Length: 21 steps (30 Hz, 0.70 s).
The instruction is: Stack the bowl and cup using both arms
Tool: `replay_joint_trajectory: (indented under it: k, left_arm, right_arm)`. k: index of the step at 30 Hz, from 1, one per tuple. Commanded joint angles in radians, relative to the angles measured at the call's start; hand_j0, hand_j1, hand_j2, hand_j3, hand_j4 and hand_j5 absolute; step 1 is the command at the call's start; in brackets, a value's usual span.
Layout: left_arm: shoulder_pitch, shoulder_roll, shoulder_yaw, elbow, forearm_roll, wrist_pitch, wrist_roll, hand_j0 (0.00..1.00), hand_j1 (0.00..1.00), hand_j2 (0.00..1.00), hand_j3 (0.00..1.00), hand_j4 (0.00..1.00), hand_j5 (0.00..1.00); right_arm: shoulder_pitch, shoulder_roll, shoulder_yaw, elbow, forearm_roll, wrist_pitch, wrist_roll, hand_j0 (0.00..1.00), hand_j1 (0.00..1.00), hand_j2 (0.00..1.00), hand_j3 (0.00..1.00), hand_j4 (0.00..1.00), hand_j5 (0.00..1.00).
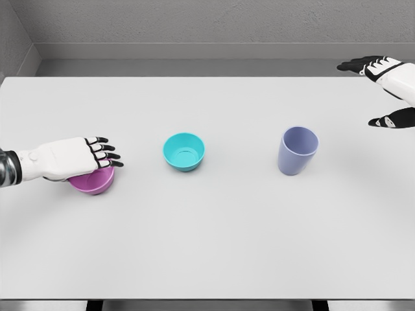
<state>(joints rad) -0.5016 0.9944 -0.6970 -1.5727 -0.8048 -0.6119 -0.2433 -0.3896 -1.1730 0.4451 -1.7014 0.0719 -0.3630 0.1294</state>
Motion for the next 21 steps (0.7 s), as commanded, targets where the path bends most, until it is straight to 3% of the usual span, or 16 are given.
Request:
replay_joint_trajectory:
  k: [1, 10, 15, 21]
  left_arm:
    - [0.000, 0.001, 0.001, -0.001, 0.006, 0.001, -0.001, 1.00, 1.00, 1.00, 1.00, 1.00, 1.00]
    - [0.012, 0.000, 0.004, -0.003, 0.006, 0.001, -0.001, 1.00, 1.00, 1.00, 1.00, 1.00, 1.00]
    - [0.009, 0.000, 0.005, -0.010, 0.018, 0.001, -0.001, 0.78, 0.78, 0.78, 0.78, 0.78, 0.78]
    - [0.008, -0.003, 0.010, -0.006, 0.021, 0.001, 0.001, 0.74, 0.74, 0.74, 0.74, 0.74, 0.74]
  right_arm:
    - [0.000, -0.002, 0.000, 0.000, -0.003, 0.001, -0.001, 1.00, 1.00, 1.00, 1.00, 1.00, 1.00]
    - [0.000, -0.004, 0.000, 0.000, -0.004, 0.006, -0.001, 1.00, 1.00, 1.00, 1.00, 1.00, 1.00]
    - [0.000, -0.004, 0.000, 0.000, -0.004, 0.006, -0.001, 1.00, 1.00, 1.00, 1.00, 1.00, 1.00]
    - [0.000, -0.004, 0.000, 0.000, -0.004, 0.006, -0.001, 1.00, 1.00, 1.00, 1.00, 1.00, 1.00]
